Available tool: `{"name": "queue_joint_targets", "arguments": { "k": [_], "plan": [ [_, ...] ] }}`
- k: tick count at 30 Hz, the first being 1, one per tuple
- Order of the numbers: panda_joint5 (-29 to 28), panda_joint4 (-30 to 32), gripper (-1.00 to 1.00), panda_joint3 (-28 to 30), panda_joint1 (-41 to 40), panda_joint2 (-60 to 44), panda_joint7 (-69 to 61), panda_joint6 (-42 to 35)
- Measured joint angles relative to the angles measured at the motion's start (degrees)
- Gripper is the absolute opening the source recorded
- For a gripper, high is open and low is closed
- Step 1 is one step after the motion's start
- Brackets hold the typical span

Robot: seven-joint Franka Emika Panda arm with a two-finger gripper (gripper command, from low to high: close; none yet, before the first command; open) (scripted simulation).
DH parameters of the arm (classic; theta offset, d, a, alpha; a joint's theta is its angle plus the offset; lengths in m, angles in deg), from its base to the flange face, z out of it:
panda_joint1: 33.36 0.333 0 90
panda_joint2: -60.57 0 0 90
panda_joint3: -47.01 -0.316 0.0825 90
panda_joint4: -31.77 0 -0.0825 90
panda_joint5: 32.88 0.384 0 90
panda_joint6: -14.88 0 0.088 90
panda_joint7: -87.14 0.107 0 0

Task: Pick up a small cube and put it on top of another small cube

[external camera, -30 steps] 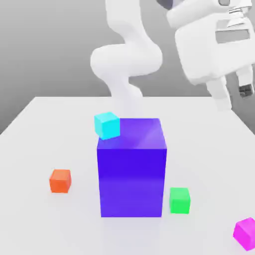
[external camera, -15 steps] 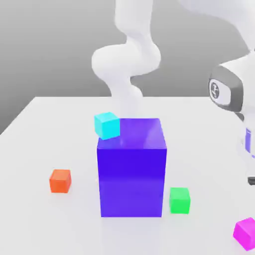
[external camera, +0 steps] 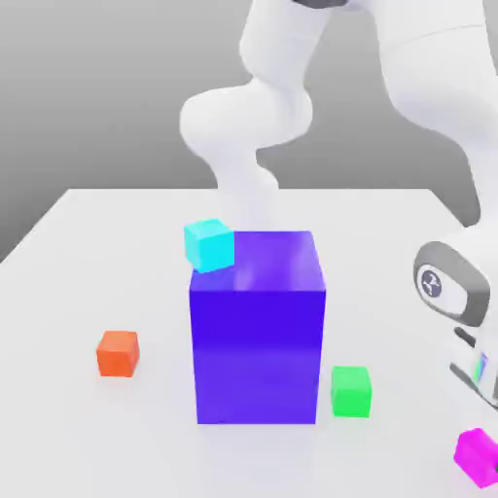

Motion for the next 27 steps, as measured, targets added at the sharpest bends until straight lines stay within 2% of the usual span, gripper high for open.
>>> {"name": "queue_joint_targets", "arguments": {
  "k": [5, 14, 21, 27],
  "plan": [
    [-1.1, 3.1, -1.00, 1.3, 0.4, 9.3, 1.3, -6.4],
    [-4.7, 18.7, -1.00, 6.6, -0.9, 25.0, 9.6, -7.2],
    [-6.6, 32.1, -1.00, 7.2, -3.7, 36.9, 15.1, -4.9],
    [-3.2, 33.5, -1.00, 7.2, -2.8, 31.7, 13.3, 1.9]
  ]
}}
